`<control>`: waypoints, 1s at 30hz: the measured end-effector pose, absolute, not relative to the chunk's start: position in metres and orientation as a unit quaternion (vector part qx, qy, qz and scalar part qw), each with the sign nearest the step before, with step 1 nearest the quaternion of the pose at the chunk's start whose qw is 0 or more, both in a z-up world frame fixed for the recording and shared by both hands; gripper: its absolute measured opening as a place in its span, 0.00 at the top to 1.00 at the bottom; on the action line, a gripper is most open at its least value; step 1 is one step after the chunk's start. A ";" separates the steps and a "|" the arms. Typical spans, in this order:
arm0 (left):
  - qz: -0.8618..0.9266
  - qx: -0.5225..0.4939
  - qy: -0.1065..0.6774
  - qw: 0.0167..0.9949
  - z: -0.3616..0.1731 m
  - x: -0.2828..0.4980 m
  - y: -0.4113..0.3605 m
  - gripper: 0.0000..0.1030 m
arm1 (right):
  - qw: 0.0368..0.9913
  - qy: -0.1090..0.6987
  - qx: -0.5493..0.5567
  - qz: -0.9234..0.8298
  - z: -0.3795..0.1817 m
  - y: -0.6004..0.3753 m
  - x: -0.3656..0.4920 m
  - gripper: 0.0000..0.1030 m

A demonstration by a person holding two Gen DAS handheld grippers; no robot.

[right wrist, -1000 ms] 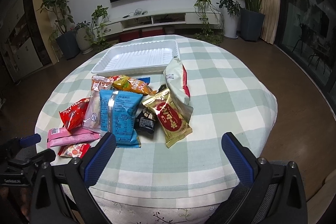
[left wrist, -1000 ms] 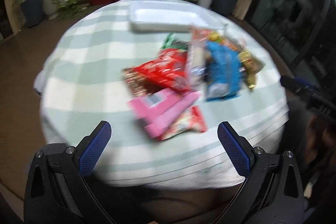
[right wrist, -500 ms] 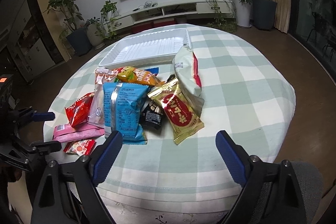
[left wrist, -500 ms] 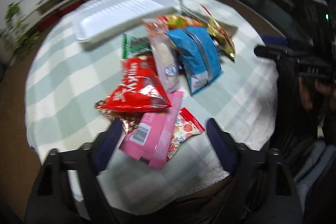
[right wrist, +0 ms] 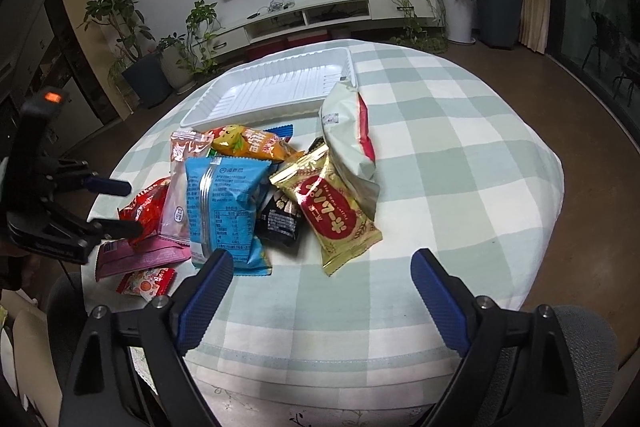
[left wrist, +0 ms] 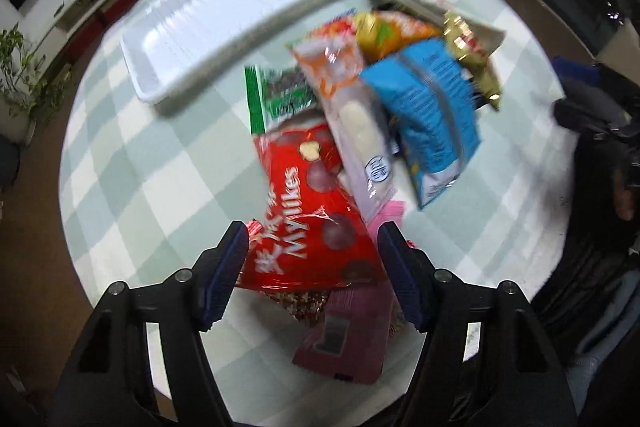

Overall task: Organize snacks
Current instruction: 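Reach the left tool to the red Mylikes bag and grasp it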

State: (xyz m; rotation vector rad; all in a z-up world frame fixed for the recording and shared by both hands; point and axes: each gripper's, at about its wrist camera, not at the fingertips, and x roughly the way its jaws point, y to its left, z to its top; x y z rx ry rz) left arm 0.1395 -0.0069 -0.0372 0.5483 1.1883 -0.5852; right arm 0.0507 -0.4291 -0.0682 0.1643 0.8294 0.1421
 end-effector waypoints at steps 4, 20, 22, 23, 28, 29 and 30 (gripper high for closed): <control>-0.273 0.234 0.554 0.751 -0.045 0.147 -0.009 0.37 | 0.910 0.402 0.081 0.067 -0.068 -0.431 0.051 0.10; -0.279 0.220 0.567 0.743 -0.052 0.165 -0.020 0.67 | 0.908 0.405 0.079 0.070 -0.072 -0.429 0.052 0.11; -0.280 0.207 0.565 0.748 -0.050 0.167 -0.016 0.69 | 0.908 0.407 0.078 0.071 -0.072 -0.429 0.051 0.13; -0.281 0.204 0.564 0.749 -0.049 0.167 -0.014 0.70 | 0.907 0.407 0.078 0.072 -0.072 -0.429 0.051 0.13; -0.289 0.204 0.559 0.750 -0.050 0.164 -0.010 0.71 | 0.907 0.407 0.079 0.071 -0.073 -0.429 0.052 0.15; -0.288 0.203 0.558 0.751 -0.049 0.162 -0.010 0.71 | 0.907 0.408 0.079 0.072 -0.073 -0.429 0.051 0.15; -0.289 0.201 0.557 0.752 -0.048 0.162 -0.009 0.72 | 0.907 0.407 0.079 0.071 -0.073 -0.429 0.052 0.16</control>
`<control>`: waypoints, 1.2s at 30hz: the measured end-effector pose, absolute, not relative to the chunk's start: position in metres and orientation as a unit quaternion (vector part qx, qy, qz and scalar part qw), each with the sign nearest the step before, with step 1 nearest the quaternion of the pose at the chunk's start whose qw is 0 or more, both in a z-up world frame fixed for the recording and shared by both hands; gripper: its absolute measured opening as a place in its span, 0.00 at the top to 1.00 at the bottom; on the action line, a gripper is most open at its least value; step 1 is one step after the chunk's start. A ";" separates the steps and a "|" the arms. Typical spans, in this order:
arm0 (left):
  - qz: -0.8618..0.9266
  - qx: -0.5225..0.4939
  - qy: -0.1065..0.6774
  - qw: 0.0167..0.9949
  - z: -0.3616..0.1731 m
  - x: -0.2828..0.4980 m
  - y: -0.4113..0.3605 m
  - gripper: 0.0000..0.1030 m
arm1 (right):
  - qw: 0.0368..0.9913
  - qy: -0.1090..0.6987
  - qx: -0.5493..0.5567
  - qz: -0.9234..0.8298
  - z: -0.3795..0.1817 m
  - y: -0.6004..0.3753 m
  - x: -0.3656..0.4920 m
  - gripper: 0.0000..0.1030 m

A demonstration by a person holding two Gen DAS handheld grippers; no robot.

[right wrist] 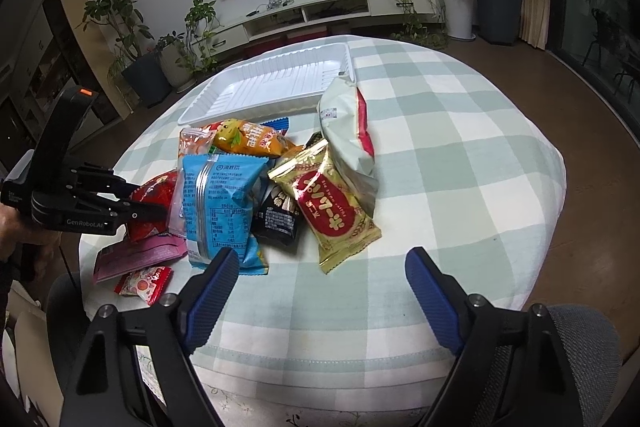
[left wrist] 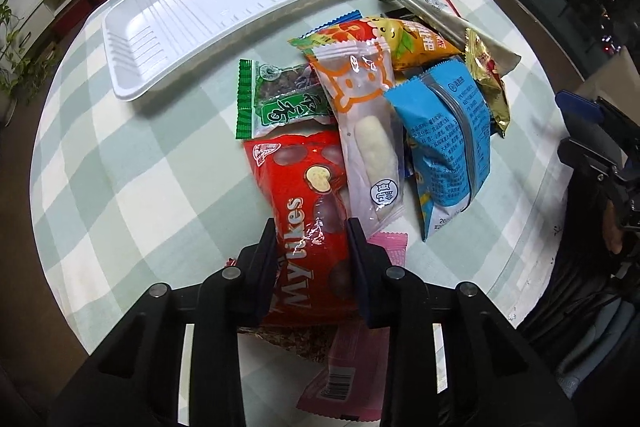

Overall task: Organize snacks
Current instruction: 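Reach the left tool to the red Mylikes bag and grasp it, then lift the red Mylikes bag with the left tool while the right tool grasps the white-and-red bag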

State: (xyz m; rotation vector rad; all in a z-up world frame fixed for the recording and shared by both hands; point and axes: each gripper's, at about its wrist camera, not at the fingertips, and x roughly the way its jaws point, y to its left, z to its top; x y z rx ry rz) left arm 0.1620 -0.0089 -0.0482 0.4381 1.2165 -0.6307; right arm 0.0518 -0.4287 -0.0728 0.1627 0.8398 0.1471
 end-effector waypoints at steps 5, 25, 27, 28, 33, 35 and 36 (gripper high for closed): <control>-0.286 0.178 0.548 0.766 -0.039 0.161 0.003 0.73 | 0.909 0.406 0.070 0.067 -0.070 -0.433 0.056 0.21; -0.274 0.065 0.520 0.806 -0.022 0.161 0.057 0.84 | 0.880 0.457 0.092 0.090 -0.065 -0.464 0.173 0.32; -0.280 0.081 0.525 0.800 -0.022 0.163 0.052 0.83 | 0.879 0.458 0.093 0.092 -0.065 -0.462 0.172 0.32; -0.281 0.090 0.528 0.797 -0.023 0.164 0.050 0.79 | 0.879 0.459 0.091 0.093 -0.066 -0.462 0.172 0.31; -0.264 0.160 0.543 0.781 -0.027 0.170 0.036 0.34 | 0.876 0.467 0.080 0.086 -0.071 -0.461 0.171 0.30; -0.267 0.179 0.555 0.768 -0.032 0.171 0.029 0.33 | 0.875 0.470 0.081 0.081 -0.073 -0.463 0.172 0.25; -0.265 0.193 0.559 0.762 -0.036 0.171 0.025 0.33 | 0.875 0.471 0.079 0.079 -0.074 -0.462 0.173 0.23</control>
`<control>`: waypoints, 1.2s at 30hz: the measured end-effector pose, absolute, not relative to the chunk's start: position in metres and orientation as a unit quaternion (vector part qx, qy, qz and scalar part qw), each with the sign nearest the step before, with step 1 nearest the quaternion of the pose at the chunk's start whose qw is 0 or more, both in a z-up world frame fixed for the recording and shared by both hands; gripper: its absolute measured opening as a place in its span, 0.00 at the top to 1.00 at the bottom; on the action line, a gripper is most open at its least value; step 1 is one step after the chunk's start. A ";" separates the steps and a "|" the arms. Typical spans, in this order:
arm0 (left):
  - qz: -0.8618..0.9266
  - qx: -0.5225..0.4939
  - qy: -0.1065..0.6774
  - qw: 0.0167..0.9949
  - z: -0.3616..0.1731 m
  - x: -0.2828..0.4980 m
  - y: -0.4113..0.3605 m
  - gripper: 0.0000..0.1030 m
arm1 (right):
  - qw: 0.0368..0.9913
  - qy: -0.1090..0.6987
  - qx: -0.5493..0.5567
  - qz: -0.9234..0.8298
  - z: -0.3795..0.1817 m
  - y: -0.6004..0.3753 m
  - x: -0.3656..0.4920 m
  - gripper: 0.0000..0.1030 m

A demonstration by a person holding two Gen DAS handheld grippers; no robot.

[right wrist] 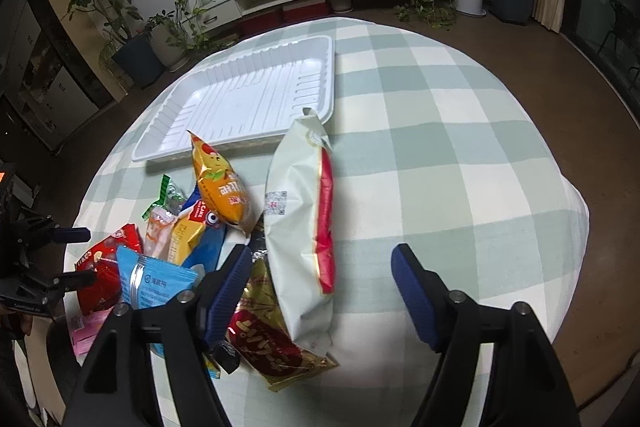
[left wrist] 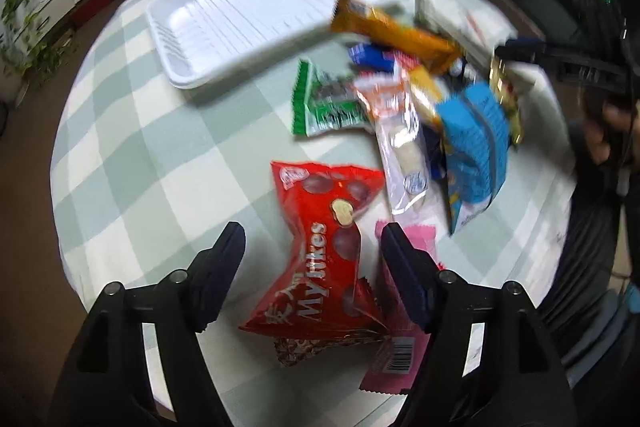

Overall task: Organize snacks
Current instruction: 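Lift the red Mylikes bag with the left tool while the right tool grasps the white-and-red bag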

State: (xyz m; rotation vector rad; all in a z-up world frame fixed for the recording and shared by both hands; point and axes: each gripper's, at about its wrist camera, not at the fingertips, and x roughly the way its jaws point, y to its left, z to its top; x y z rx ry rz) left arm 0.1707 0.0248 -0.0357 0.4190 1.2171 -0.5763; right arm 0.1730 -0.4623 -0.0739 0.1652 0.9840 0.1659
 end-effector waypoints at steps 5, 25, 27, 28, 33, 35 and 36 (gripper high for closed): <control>-0.257 0.252 0.581 0.730 -0.065 0.170 0.005 0.66 | 0.873 0.477 0.063 0.081 -0.077 -0.458 0.178 0.23; -0.272 0.097 0.529 0.798 -0.027 0.181 0.043 0.67 | 0.849 0.513 0.080 0.096 -0.098 -0.460 0.212 0.26; -0.273 0.070 0.521 0.806 -0.023 0.181 0.051 0.67 | 0.846 0.515 0.085 0.109 -0.101 -0.459 0.216 0.33; -0.273 0.064 0.519 0.808 -0.021 0.180 0.054 0.67 | 0.843 0.515 0.096 0.118 -0.101 -0.460 0.218 0.37; -0.276 0.025 0.504 0.818 -0.012 0.176 0.064 0.67 | 0.844 0.508 0.108 0.135 -0.098 -0.461 0.217 0.63; -0.278 0.014 0.500 0.820 -0.011 0.177 0.066 0.67 | 0.844 0.507 0.109 0.137 -0.097 -0.461 0.215 0.65; -0.279 0.008 0.497 0.822 -0.009 0.176 0.066 0.67 | 0.846 0.504 0.109 0.137 -0.095 -0.462 0.213 0.66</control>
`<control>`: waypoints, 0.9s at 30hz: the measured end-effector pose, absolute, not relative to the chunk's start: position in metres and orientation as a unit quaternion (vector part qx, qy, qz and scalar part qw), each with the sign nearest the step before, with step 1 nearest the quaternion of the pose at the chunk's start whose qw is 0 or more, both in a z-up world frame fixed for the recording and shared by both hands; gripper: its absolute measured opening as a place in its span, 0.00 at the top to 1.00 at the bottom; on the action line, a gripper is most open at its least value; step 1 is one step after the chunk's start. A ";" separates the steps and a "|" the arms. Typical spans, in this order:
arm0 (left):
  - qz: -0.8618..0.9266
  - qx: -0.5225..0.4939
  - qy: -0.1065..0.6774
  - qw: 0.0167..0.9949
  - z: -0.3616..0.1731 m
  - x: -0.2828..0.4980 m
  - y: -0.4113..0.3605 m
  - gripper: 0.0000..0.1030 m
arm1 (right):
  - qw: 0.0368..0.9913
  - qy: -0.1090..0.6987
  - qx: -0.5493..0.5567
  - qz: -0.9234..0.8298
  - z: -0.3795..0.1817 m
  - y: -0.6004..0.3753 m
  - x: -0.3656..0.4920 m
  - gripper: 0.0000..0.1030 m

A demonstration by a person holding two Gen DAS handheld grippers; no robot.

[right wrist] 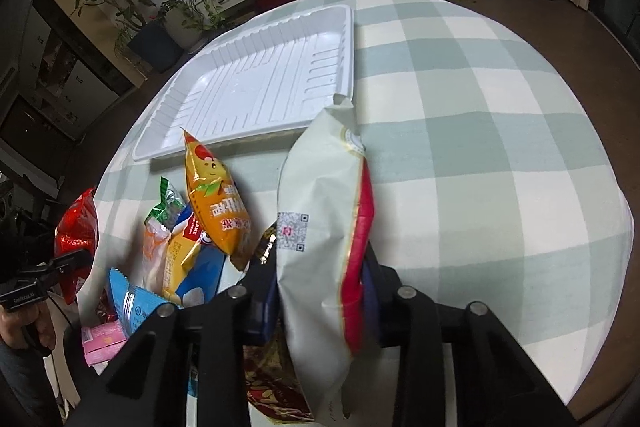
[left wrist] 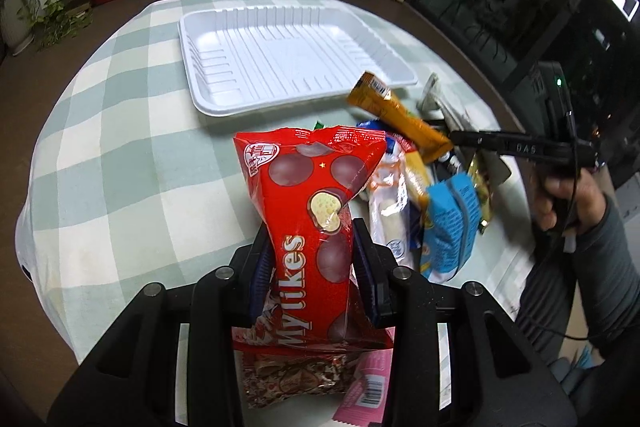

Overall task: Organize snacks
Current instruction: 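Lift the red Mylikes bag with the left tool while the right tool grasps the white-and-red bag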

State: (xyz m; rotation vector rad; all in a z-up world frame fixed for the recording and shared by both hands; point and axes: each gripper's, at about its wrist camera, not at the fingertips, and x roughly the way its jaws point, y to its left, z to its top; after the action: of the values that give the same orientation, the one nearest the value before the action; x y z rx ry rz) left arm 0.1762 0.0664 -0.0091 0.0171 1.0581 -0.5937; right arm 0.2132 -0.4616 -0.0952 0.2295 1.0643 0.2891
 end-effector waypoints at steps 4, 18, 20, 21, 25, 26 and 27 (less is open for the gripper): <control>-0.285 -0.011 0.488 0.825 -0.004 0.176 0.068 0.67 | 0.850 0.493 0.122 0.137 -0.089 -0.468 0.206 0.66; -0.287 -0.078 0.470 0.831 0.005 0.194 0.092 0.67 | 0.851 0.451 0.233 0.134 -0.075 -0.516 0.208 0.67; -0.289 -0.084 0.470 0.830 0.006 0.198 0.093 0.67 | 0.845 0.452 0.249 0.139 -0.076 -0.519 0.211 0.67; -0.290 -0.089 0.469 0.829 0.005 0.201 0.094 0.67 | 0.843 0.452 0.257 0.141 -0.077 -0.522 0.213 0.67; -0.290 -0.106 0.466 0.829 0.006 0.213 0.101 0.67 | 0.844 0.437 0.283 0.129 -0.073 -0.540 0.221 0.67; -0.287 -0.110 0.465 0.830 0.008 0.217 0.104 0.67 | 0.846 0.430 0.294 0.117 -0.071 -0.550 0.224 0.67; -0.282 -0.113 0.462 0.833 0.010 0.224 0.107 0.67 | 0.847 0.425 0.303 0.103 -0.070 -0.560 0.228 0.67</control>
State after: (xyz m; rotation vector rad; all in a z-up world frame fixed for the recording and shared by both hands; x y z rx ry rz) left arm 0.2237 0.1074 0.0101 -0.2403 0.9795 -0.5977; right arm 0.2276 -0.5604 -0.0697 0.6387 0.8959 0.2172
